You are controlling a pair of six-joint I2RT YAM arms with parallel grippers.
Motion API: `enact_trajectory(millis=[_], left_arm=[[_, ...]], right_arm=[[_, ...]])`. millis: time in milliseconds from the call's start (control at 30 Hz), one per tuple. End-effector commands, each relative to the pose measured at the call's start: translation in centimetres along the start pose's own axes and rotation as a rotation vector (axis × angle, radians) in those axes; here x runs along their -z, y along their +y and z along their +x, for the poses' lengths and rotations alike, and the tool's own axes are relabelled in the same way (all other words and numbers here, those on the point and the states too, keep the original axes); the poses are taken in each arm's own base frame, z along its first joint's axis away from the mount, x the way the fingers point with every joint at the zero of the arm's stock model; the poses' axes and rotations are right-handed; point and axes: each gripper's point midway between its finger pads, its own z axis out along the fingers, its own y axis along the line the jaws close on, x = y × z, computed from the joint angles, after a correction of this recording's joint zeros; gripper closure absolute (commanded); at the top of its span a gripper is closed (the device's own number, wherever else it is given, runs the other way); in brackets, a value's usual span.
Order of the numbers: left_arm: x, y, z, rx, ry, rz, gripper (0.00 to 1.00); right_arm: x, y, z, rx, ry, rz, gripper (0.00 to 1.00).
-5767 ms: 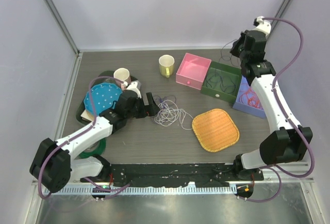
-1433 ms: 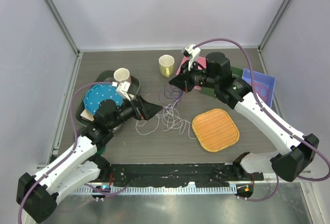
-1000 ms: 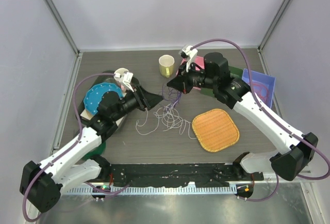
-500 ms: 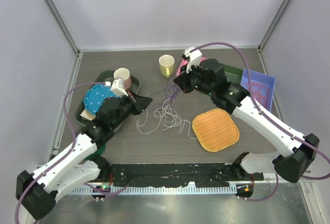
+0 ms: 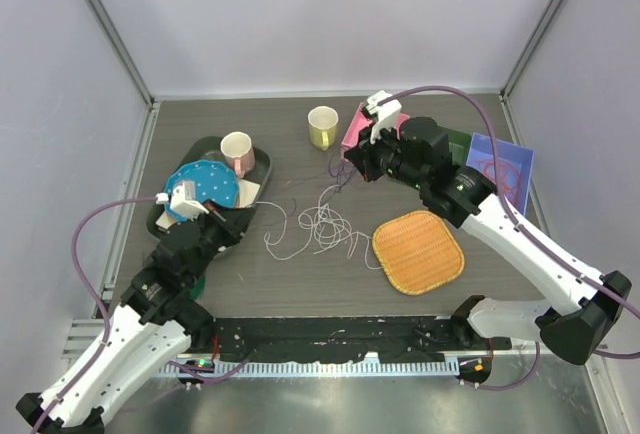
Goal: Untangle the cables
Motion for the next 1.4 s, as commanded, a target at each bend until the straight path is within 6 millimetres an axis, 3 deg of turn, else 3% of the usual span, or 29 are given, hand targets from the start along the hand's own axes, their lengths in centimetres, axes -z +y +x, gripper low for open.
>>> enact_trajectory(millis=[0, 33, 133, 167, 267, 367, 433, 600, 700, 833, 967, 1033, 1200, 1367], left_arm=[[0.6, 3.7, -0.5, -0.107, -0.031, -0.138, 1.0], [0.6, 3.4, -0.8, -0.11, -0.034, -0.133, 1.0], [0.9, 2.2, -1.9, -0.108, -0.063, -0.099, 0.99], [0.9, 1.6, -2.3, -0.107, -0.07, -0.082, 1.0], [1.0, -0.3, -2.9, -0.112, -0.075, -0.015, 1.0], [0.9, -2.1, -3.0, -0.129, -0.057, 0.058, 1.0], [0.7, -3.7, -2.6, -0.142, -0.02, 0.125, 1.0], [1.0, -8.9, -3.3, -0.179, 0.024, 0.305, 1.0], [1.3, -11.5, -4.3, -0.188, 0.032, 0.375, 1.0], [2.1, -14.1, -6.8, -0.187, -0.021, 0.419, 1.0], [2.3, -15.3, -8.6, -0.201, -0.07, 0.422, 1.0], [2.5, -15.8, -9.3, -0.219, -0.083, 0.425, 1.0], [2.6, -16.4, -9.3, -0.233, -0.066, 0.439, 1.0], [2.3, -16.3, -9.0, -0.231, -0.059, 0.439, 1.0]], right_arm=[[1.3, 3.1, -3.2, 0.105, -0.06, -0.258, 0.99], [1.5, 4.7, -2.9, 0.11, -0.047, -0.354, 0.99], [1.5, 6.3, -2.0, 0.146, -0.004, -0.469, 0.85], [1.3, 6.4, -1.0, 0.148, 0.036, -0.482, 0.69], [1.4, 6.3, -0.6, 0.204, 0.056, -0.497, 0.38], [1.3, 6.2, -0.3, 0.235, 0.043, -0.493, 0.22], [1.5, 6.5, -0.2, 0.279, 0.02, -0.521, 0.19], [2.2, 9.6, 1.7, 0.417, 0.002, -0.698, 0.18], [1.2, 10.7, 2.5, 0.459, -0.021, -0.742, 0.14], [-1.5, 11.2, 1.7, 0.374, 0.007, -0.677, 0.13], [-2.9, 10.8, 2.8, 0.221, 0.021, -0.591, 0.13], [-2.9, 11.6, 5.1, 0.192, 0.022, -0.631, 0.13], [-3.1, 13.8, 8.0, 0.116, 0.005, -0.681, 0.14], [-4.5, 15.1, 10.7, 0.147, -0.045, -0.615, 0.15]])
